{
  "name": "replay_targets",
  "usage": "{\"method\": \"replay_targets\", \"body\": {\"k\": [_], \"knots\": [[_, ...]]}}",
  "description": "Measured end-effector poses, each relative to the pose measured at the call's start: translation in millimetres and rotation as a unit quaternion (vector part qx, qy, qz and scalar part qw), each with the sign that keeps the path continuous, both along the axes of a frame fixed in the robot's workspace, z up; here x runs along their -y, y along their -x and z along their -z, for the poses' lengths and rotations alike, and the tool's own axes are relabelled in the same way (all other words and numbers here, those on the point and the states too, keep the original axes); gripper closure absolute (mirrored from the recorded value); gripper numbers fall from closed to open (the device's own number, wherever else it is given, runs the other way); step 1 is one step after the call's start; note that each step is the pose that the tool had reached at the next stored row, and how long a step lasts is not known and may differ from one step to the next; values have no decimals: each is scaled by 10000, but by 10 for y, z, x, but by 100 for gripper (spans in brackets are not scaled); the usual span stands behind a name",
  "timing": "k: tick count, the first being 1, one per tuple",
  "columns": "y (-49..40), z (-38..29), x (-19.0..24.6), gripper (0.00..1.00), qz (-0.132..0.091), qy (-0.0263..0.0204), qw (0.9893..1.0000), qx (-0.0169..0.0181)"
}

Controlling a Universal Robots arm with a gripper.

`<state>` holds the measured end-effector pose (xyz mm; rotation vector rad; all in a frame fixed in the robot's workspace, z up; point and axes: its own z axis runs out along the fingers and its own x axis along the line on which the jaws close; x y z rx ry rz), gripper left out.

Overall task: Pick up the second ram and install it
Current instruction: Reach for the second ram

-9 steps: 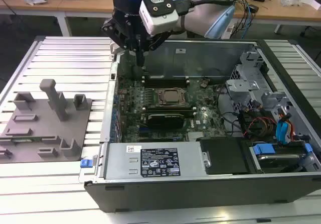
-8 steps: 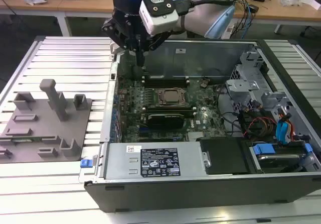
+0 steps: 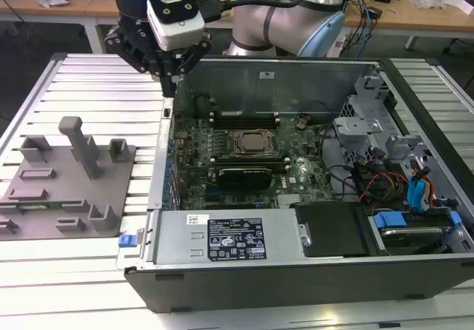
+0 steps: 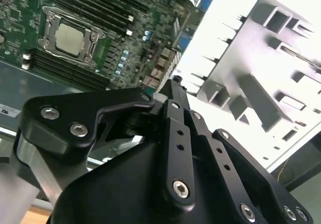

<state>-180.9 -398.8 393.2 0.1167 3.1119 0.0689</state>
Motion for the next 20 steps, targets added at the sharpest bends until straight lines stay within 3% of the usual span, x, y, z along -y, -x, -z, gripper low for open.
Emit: {"method": "replay_targets", "body": {"k": [2, 6, 10, 16, 20], "knots": [[75, 0, 0, 89, -1, 0, 10000, 1], [341, 1, 0, 89, 0, 0, 10000, 3], [497, 2, 0, 89, 0, 0, 10000, 5], [847, 5, 0, 89, -1, 0, 10000, 6], [983, 5, 0, 89, 0, 0, 10000, 7]]}}
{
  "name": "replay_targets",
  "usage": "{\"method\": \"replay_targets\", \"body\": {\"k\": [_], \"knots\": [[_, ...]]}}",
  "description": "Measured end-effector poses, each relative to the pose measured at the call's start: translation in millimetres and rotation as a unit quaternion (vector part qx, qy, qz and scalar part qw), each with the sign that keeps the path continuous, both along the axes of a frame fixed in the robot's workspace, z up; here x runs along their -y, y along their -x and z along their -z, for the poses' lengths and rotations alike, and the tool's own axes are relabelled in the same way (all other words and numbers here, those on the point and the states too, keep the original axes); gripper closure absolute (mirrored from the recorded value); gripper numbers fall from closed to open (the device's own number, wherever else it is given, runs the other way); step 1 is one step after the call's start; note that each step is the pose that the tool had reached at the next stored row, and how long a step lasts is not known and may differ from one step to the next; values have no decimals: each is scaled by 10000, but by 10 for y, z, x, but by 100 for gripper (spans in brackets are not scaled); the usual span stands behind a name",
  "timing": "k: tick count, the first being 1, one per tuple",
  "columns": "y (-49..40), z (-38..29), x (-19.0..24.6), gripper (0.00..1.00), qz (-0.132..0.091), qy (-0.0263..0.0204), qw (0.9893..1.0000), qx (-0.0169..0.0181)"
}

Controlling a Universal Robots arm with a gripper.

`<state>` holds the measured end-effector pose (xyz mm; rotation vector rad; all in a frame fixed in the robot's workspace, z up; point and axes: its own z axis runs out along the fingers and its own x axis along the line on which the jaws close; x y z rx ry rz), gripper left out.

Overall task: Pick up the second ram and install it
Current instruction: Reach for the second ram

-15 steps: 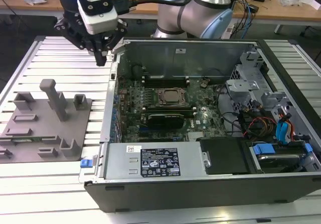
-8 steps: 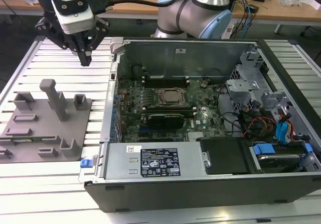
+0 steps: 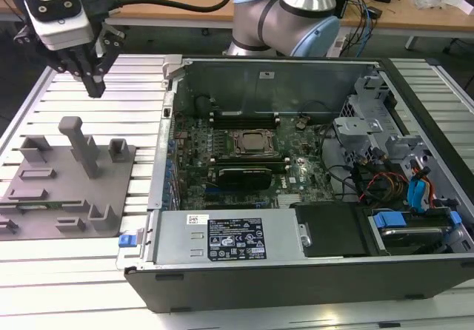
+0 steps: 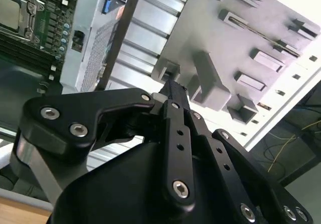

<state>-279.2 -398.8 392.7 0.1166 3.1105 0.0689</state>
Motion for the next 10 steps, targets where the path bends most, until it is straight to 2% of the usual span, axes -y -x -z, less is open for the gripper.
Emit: {"method": "replay_targets", "body": {"k": [2, 5, 10], "knots": [[63, 1, 0, 89, -1, 0, 10000, 1], [201, 1, 0, 89, 0, 0, 10000, 2], [344, 3, 0, 89, -1, 0, 10000, 3]]}}
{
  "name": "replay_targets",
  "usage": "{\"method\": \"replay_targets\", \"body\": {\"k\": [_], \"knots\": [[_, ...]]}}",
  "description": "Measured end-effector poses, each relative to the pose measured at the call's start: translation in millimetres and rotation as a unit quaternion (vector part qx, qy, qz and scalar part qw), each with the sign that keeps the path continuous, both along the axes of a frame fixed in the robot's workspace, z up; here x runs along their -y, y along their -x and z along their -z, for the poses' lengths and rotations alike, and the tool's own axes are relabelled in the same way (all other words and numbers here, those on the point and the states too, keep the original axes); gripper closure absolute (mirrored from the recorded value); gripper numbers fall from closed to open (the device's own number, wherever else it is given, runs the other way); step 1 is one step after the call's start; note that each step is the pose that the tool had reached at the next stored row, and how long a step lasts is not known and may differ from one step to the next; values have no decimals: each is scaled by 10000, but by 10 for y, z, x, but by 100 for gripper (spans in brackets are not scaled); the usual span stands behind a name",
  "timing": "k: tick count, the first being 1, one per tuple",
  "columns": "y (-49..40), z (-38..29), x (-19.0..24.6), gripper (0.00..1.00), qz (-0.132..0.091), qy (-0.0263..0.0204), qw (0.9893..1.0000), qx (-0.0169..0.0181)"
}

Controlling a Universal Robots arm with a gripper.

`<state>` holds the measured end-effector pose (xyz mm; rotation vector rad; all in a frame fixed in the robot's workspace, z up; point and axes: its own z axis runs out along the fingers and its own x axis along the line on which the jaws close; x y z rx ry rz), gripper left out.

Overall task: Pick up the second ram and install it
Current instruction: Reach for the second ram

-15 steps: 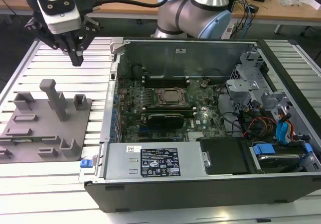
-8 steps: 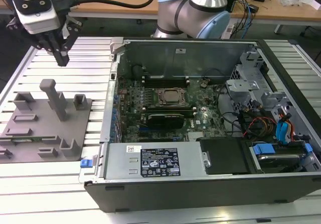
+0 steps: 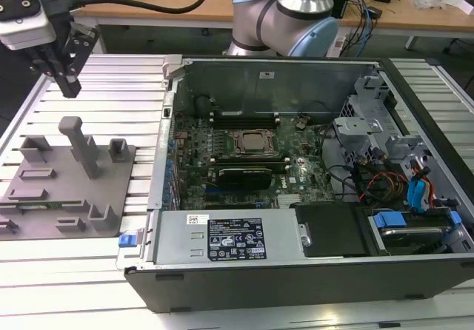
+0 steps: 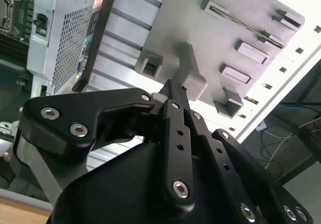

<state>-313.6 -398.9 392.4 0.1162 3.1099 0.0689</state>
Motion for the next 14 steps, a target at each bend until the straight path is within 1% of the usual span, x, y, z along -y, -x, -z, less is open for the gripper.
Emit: {"method": "replay_targets", "body": {"k": [2, 3, 7, 8, 9, 11, 12, 14], "knots": [[61, 1, 0, 89, 0, 0, 10000, 1], [117, 1, 0, 89, 1, 0, 10000, 2], [217, 2, 0, 89, 0, 0, 10000, 2], [270, 2, 0, 89, 0, 0, 10000, 3], [302, 3, 0, 89, 0, 0, 10000, 3], [344, 4, 0, 89, 0, 0, 10000, 3], [397, 4, 0, 89, 0, 0, 10000, 4], [462, 5, 0, 89, 1, 0, 10000, 4]]}}
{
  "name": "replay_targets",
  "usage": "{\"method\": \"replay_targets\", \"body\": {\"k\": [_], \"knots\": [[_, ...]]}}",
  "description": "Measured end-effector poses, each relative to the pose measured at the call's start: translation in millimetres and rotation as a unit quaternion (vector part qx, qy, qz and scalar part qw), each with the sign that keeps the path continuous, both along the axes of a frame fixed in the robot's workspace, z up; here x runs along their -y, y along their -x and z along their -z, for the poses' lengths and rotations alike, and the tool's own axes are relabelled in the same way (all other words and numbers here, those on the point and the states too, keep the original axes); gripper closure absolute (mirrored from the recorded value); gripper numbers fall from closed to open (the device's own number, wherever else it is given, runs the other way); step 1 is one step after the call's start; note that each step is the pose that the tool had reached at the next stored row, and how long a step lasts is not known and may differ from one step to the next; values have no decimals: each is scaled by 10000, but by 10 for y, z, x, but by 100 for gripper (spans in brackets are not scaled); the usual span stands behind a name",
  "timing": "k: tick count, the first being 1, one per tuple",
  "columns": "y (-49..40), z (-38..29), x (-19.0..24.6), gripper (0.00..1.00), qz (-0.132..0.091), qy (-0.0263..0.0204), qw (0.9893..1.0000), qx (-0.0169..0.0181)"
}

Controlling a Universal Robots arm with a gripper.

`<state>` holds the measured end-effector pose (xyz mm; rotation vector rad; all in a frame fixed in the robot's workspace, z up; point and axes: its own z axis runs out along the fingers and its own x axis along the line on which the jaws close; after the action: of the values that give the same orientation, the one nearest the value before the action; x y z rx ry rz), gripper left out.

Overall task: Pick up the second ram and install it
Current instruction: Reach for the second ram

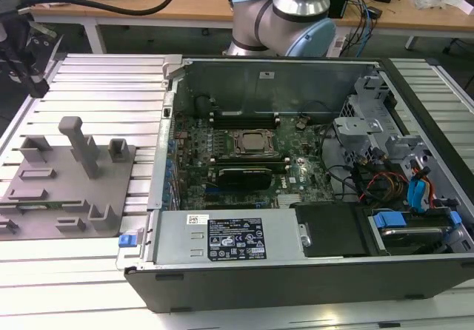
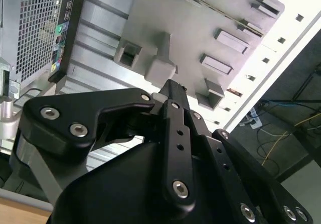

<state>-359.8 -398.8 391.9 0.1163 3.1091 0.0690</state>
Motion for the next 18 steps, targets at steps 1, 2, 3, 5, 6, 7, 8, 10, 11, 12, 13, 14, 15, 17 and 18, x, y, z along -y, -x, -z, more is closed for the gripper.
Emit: {"method": "replay_targets", "body": {"k": [1, 2, 3, 5, 6, 7, 8, 10, 11, 12, 13, 14, 15, 17, 18], "knots": [[108, 2, 0, 89, 0, 0, 10000, 1], [143, 3, 0, 89, 0, 0, 10000, 1], [169, 3, 0, 89, 0, 0, 10000, 1], [226, 5, 0, 89, 0, 0, 10000, 1], [242, 6, 0, 89, 0, 0, 10000, 1], [294, 8, 0, 89, 0, 0, 10000, 1], [303, 8, 0, 89, -1, 0, 10000, 1], [306, 9, 2, 89, -1, 0, 10000, 1], [309, 9, 9, 89, 0, 0, 10000, 0], [313, 10, 22, 89, 0, 0, 10000, 1], [320, 11, 48, 89, 0, 0, 10000, 1], [323, 11, 64, 89, 0, 0, 10000, 1], [327, 12, 79, 89, 0, 0, 10000, 1], [350, 15, 160, 89, 0, 0, 10000, 1], [360, 18, 188, 89, 0, 0, 10000, 1]]}}
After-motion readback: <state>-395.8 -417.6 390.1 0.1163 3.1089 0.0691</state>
